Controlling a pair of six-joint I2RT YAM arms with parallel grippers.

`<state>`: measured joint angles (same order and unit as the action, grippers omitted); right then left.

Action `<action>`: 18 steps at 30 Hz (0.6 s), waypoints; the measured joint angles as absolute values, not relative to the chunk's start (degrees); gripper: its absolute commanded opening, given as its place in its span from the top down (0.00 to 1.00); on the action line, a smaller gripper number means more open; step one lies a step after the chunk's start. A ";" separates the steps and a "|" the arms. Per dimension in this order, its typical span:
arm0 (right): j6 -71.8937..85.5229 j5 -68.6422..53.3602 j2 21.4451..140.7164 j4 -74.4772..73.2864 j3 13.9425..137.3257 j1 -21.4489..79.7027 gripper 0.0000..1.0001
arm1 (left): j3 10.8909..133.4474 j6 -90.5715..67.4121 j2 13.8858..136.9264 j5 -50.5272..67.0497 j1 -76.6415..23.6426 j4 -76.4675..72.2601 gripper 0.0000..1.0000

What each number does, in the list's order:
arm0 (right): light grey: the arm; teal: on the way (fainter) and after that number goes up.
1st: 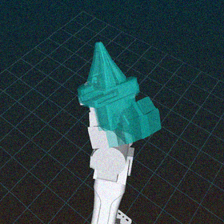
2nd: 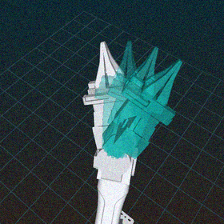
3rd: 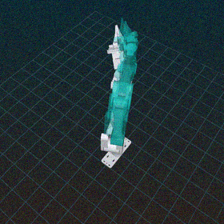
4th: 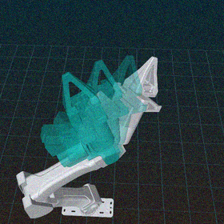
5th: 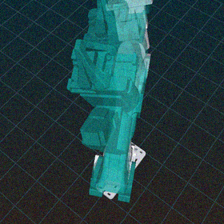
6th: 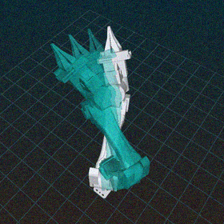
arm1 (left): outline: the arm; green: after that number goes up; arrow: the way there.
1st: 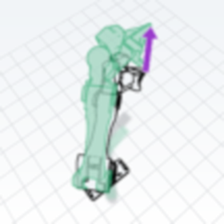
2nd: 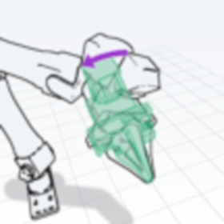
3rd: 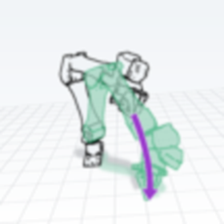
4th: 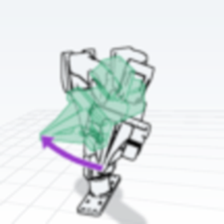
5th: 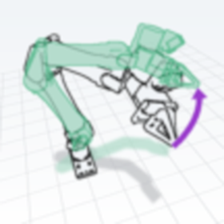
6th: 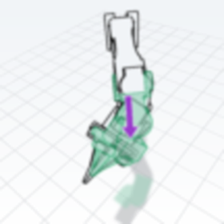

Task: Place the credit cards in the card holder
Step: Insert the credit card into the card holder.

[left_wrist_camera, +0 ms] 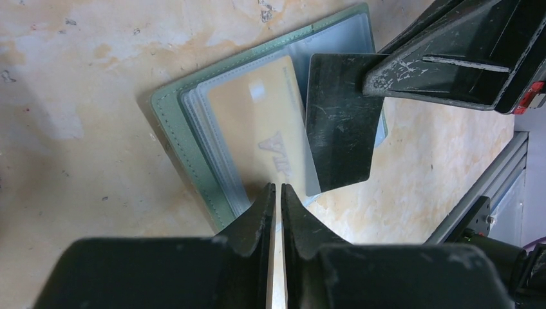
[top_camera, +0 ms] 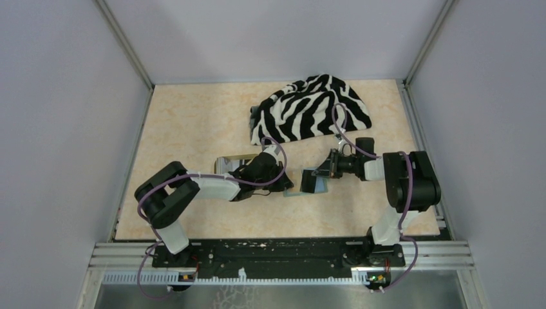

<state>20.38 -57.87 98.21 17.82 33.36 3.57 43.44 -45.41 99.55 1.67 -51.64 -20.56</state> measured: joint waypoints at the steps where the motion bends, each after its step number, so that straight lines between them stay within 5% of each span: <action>1: 20.36 -57.87 98.21 17.96 33.36 3.81 1.00 | 43.44 -45.41 99.55 1.74 -51.64 -20.53 0.87; 18: 19.81 -52.71 98.89 9.45 36.84 6.63 1.00 | 44.05 -45.34 99.70 2.15 -51.64 -19.64 0.87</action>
<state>19.81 -52.71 98.89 9.45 36.84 6.63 44.05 -45.34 99.70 2.15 -51.64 -19.64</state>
